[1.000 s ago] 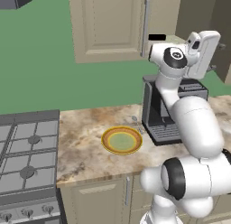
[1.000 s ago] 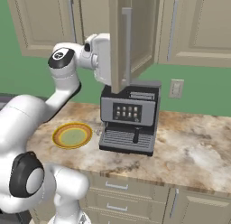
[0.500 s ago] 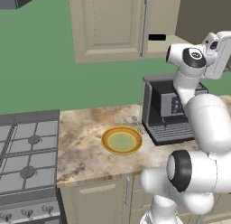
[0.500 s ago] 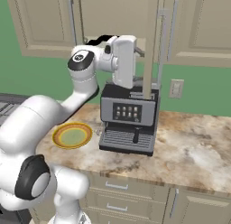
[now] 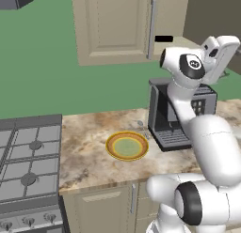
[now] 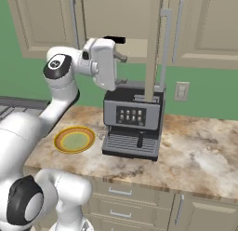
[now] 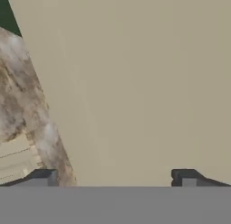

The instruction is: Pick the pan from the cabinet and place it on the stove. Then turn on the stove burner for the pan.

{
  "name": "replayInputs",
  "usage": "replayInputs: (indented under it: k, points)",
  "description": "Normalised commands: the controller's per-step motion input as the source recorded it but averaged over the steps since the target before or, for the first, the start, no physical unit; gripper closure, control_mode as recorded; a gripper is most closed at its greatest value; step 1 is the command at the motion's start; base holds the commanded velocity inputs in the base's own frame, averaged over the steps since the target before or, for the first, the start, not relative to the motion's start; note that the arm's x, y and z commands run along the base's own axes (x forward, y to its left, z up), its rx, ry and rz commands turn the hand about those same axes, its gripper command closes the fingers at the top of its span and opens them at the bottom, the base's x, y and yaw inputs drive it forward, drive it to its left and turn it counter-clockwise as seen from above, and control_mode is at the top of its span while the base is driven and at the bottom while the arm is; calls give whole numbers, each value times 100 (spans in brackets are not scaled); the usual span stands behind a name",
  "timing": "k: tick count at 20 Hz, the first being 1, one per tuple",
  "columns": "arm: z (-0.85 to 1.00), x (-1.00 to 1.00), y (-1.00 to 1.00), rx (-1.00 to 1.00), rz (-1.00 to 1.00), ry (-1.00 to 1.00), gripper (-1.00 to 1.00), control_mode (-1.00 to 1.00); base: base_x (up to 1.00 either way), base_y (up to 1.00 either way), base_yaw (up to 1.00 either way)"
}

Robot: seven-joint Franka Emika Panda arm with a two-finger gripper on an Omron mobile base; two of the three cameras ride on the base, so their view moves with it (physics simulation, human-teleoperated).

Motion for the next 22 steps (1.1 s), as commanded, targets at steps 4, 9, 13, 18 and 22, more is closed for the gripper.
replayInputs:
  k: [4, 9, 13, 18, 22]
  points:
    - [0, -7, 99, 6, 18, -31, -100, -100, 0, 0, 0]
    - [0, 1, 77, 11, 30, -34, -100, -100, 0, 0, 0]
    - [0, 14, 67, 16, 41, -32, -100, -100, 0, 0, 0]
    - [0, 17, 59, 15, 45, -27, -100, -100, 0, 0, 0]
    - [0, 17, 51, 14, 48, -23, -100, -100, 0, 0, 0]
